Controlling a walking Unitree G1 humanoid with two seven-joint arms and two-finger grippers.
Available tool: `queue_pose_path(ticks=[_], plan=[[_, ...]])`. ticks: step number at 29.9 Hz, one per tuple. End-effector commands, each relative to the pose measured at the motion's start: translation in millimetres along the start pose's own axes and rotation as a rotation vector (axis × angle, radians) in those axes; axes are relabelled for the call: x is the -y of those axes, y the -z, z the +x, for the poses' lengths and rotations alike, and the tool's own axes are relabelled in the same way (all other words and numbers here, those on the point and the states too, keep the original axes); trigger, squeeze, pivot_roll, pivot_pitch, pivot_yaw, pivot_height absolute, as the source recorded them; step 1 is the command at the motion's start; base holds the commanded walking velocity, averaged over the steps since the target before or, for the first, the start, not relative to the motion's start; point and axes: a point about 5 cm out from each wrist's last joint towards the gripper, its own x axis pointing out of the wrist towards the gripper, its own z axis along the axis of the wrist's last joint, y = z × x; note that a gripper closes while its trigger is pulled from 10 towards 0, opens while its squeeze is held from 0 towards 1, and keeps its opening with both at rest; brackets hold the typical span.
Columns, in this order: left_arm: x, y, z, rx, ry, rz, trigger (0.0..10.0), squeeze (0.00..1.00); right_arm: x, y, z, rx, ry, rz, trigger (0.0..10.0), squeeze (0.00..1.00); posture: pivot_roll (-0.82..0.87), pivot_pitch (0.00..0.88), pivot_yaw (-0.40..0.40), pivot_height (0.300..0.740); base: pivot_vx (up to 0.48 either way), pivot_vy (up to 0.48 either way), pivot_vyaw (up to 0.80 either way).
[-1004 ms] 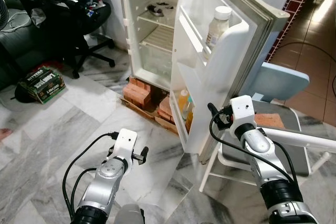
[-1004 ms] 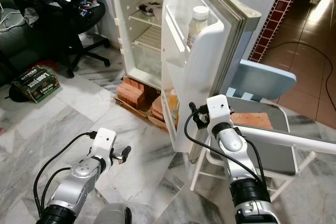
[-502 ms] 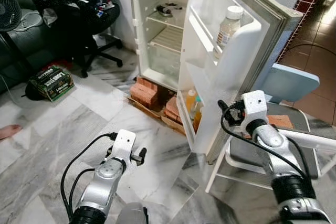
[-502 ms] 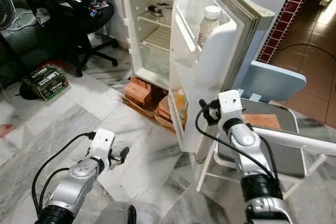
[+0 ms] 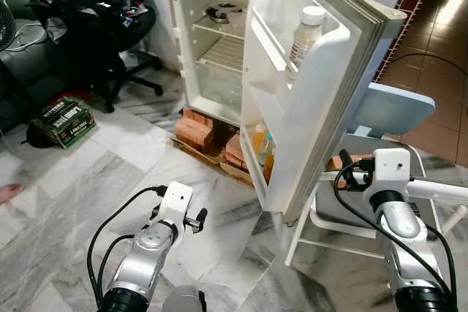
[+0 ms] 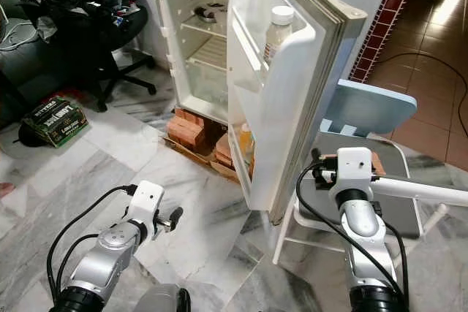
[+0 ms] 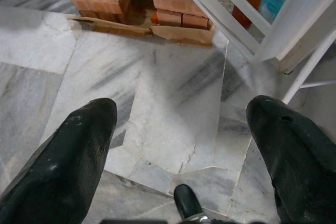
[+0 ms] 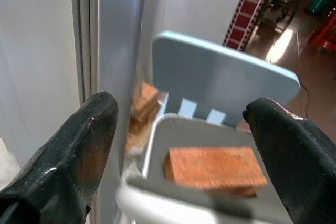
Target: Restocking fridge
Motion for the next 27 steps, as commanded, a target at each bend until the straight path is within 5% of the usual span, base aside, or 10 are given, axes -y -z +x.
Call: queue_pose_path(ticks=[1, 21, 22, 25, 26, 27], plan=[[-1.7, 0.2, 0.3, -0.013, 0.006, 0.017, 10.0, 0.00, -9.6, -31.8, 12.9, 0.120, -0.052, 0.024, 10.0, 0.00, 0.08, 0.000, 0.034, 0.740, 0.000, 0.000, 0.00], [-0.3, 1.8, -1.6, -0.020, 0.002, -0.005, 10.0, 0.00, -59.7, -125.6, 75.1, 0.337, -0.315, 0.072, 10.0, 0.00, 0.12, 0.000, 0.010, 0.740, 0.000, 0.000, 0.00], [-0.1, 1.8, -1.7, -0.021, 0.001, -0.005, 10.0, 0.00, -68.8, -131.3, 73.8, 0.343, -0.387, 0.115, 10.0, 0.00, 0.12, 0.000, 0.007, 0.740, 0.000, 0.000, 0.00], [-0.6, 2.1, -2.5, -0.019, -0.007, -0.009, 10.0, 0.00, -110.6, -151.0, 39.1, 0.343, -0.876, 0.369, 10.0, 0.00, 0.13, 0.000, -0.003, 0.740, 0.000, 0.000, 0.00], [-0.6, 2.1, -2.5, -0.019, -0.007, -0.009, 10.0, 0.00, -110.6, -151.0, 39.1, 0.343, -0.876, 0.369, 10.0, 0.00, 0.13, 0.000, -0.003, 0.740, 0.000, 0.000, 0.00], [-0.9, 2.5, -3.0, -0.019, -0.012, -0.011, 10.0, 0.00, -123.8, -159.2, 3.5, 0.359, -1.175, 0.451, 10.0, 0.00, 0.13, 0.000, -0.003, 0.740, 0.000, 0.000, 0.00]])
